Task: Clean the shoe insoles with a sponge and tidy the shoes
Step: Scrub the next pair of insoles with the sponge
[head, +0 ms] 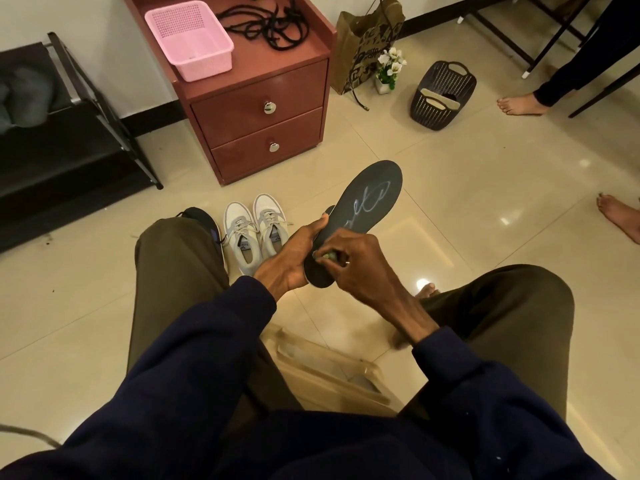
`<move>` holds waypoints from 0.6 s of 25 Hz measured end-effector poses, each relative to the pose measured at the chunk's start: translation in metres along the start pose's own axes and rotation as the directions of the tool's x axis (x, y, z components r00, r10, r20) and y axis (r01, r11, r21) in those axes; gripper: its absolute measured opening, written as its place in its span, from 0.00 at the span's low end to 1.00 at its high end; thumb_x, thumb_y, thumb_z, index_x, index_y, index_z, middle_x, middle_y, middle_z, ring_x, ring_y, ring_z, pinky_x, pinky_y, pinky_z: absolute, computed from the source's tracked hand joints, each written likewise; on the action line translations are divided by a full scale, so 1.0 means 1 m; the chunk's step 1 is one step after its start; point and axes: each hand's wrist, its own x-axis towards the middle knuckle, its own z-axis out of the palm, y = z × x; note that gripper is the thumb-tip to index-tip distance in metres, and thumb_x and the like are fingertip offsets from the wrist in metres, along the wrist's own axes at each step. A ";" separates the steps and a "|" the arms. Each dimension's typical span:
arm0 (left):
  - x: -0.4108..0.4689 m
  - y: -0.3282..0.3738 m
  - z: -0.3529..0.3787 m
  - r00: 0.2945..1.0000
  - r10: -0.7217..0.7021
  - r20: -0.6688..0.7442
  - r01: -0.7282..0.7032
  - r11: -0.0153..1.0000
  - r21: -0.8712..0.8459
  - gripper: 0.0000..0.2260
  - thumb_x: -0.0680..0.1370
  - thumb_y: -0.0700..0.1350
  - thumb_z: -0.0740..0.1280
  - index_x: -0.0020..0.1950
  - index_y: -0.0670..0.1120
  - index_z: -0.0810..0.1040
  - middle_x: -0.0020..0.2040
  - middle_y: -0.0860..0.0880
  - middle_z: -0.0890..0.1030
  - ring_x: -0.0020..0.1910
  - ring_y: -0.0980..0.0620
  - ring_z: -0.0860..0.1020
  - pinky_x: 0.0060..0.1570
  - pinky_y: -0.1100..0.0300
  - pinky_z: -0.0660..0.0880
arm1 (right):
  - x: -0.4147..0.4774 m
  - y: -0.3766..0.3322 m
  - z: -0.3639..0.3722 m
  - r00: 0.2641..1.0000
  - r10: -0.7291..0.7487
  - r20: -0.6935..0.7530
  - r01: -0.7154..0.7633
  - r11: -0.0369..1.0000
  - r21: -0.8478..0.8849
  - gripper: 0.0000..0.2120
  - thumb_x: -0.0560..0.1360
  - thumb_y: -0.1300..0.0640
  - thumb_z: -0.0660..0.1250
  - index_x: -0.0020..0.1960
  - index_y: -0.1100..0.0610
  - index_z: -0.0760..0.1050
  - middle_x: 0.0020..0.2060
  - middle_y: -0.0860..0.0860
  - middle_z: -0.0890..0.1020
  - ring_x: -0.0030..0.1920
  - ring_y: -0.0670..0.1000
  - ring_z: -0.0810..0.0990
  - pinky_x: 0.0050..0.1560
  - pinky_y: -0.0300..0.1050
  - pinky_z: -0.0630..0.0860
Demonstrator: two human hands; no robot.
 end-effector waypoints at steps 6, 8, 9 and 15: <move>-0.002 -0.004 0.003 0.995 -0.070 0.068 0.061 0.990 0.126 0.24 0.85 0.59 0.58 0.55 0.43 0.86 0.51 0.40 0.83 0.43 0.43 0.80 0.46 0.49 0.77 | 0.005 0.037 -0.026 0.922 0.202 -0.329 -0.254 0.959 -0.122 0.05 0.75 0.61 0.76 0.51 0.59 0.86 0.45 0.53 0.84 0.42 0.45 0.80 0.43 0.30 0.76; -0.004 -0.003 0.005 0.997 -0.066 0.033 0.062 0.993 0.098 0.22 0.84 0.58 0.60 0.51 0.43 0.86 0.47 0.41 0.84 0.41 0.45 0.81 0.45 0.50 0.78 | 0.002 0.021 -0.017 0.967 0.143 -0.209 -0.160 0.985 -0.069 0.05 0.74 0.62 0.76 0.50 0.58 0.86 0.43 0.51 0.84 0.42 0.44 0.79 0.44 0.36 0.78; -0.003 -0.003 0.004 0.999 -0.053 0.006 0.052 0.995 0.087 0.21 0.84 0.58 0.62 0.48 0.44 0.87 0.44 0.43 0.84 0.40 0.46 0.81 0.44 0.51 0.79 | -0.001 0.011 -0.010 0.990 0.081 -0.113 -0.086 0.995 -0.045 0.05 0.73 0.63 0.77 0.49 0.58 0.86 0.43 0.50 0.84 0.41 0.43 0.78 0.44 0.36 0.77; -0.002 -0.004 0.005 0.997 -0.050 0.052 0.044 0.992 0.115 0.25 0.85 0.60 0.57 0.61 0.41 0.81 0.52 0.39 0.83 0.43 0.44 0.80 0.45 0.51 0.78 | 0.010 0.034 -0.029 0.947 0.188 -0.260 -0.232 0.961 -0.153 0.05 0.75 0.60 0.76 0.50 0.58 0.86 0.44 0.52 0.84 0.41 0.46 0.80 0.43 0.28 0.71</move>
